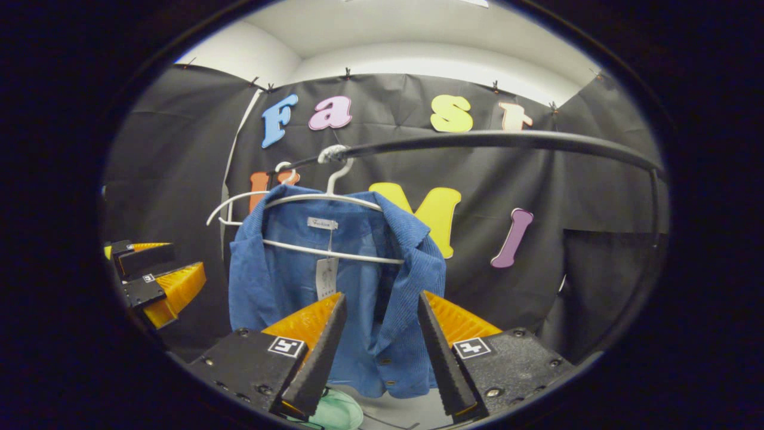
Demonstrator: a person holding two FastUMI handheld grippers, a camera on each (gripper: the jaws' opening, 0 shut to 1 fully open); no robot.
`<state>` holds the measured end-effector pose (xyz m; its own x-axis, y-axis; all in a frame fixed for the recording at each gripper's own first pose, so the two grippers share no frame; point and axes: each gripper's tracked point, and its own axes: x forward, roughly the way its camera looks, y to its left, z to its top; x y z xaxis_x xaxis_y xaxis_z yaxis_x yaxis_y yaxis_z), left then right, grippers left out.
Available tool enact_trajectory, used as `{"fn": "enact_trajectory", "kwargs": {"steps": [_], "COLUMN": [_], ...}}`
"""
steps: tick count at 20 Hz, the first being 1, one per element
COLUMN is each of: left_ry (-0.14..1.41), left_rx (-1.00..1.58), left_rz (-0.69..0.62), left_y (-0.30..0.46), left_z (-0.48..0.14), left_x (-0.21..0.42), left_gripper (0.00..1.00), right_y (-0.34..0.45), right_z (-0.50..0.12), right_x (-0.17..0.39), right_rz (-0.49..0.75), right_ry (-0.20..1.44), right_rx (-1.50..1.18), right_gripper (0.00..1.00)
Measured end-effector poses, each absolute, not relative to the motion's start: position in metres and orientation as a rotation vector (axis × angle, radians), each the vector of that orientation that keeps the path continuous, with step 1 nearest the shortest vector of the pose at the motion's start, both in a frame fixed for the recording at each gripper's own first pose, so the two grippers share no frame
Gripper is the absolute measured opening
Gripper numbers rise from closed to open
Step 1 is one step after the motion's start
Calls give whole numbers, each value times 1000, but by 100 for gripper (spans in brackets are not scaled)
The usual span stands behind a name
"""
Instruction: Grasp the clothes on the hanger with both hands and then place them into the laundry hamper below.
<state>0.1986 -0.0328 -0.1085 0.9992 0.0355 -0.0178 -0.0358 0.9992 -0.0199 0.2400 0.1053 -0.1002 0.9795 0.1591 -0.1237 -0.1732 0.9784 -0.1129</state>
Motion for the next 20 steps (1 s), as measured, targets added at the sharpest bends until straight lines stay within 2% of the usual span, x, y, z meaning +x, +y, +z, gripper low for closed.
{"fn": "enact_trajectory", "kwargs": {"steps": [1, 2, 3, 5, 6, 7, 8, 10, 11, 12, 15, 17, 19, 20], "left_ry": [20, 14, 18, 18, 23, 27, 34, 47, 53, 53, 62, 66, 76, 83], "left_rx": [-17, -3, 14, 25, 26, 26, 24, 29, 31, 34, 47, 38, 30, 28], "left_rz": [41, 56, 71, 80, 82, 89, 93, 103, 106, 104, 104, 97, 114, 107], "left_y": [-36, -37, -38, -46, -49, -50, -50, -53, -54, -56, -58, -59, -56, -57], "left_z": [-113, -115, -118, -127, -133, -139, -147, -159, -163, -165, -175, -177, -181, -184], "left_x": [212, 224, 234, 254, 264, 272, 279, 292, 296, 301, 305, 309, 313, 314], "left_gripper": [95, 98, 96, 97, 96, 96, 96, 99, 98, 96, 94, 79, 53, 40], "right_y": [104, 104, 103, 98, 95, 93, 90, 86, 87, 87, 91, 92, 86, 86], "right_z": [-108, -117, -124, -136, -139, -145, -152, -166, -172, -176, -180, -182, -183, -183], "right_x": [255, 270, 285, 309, 320, 330, 338, 352, 356, 360, 367, 371, 376, 378], "right_rz": [160, 150, 146, 131, 125, 121, 117, 114, 119, 125, 131, 143, 126, 130], "right_ry": [124, 135, 145, 148, 145, 144, 153, 171, 182, 184, 170, 156, 141, 134], "right_rx": [-120, -114, -111, -111, -106, -103, -100, -79, -66, -56, -55, -63, -78, -76], "right_gripper": [81, 82, 77, 77, 77, 82, 76, 77, 81, 77, 72, 58, 41, 29]}}
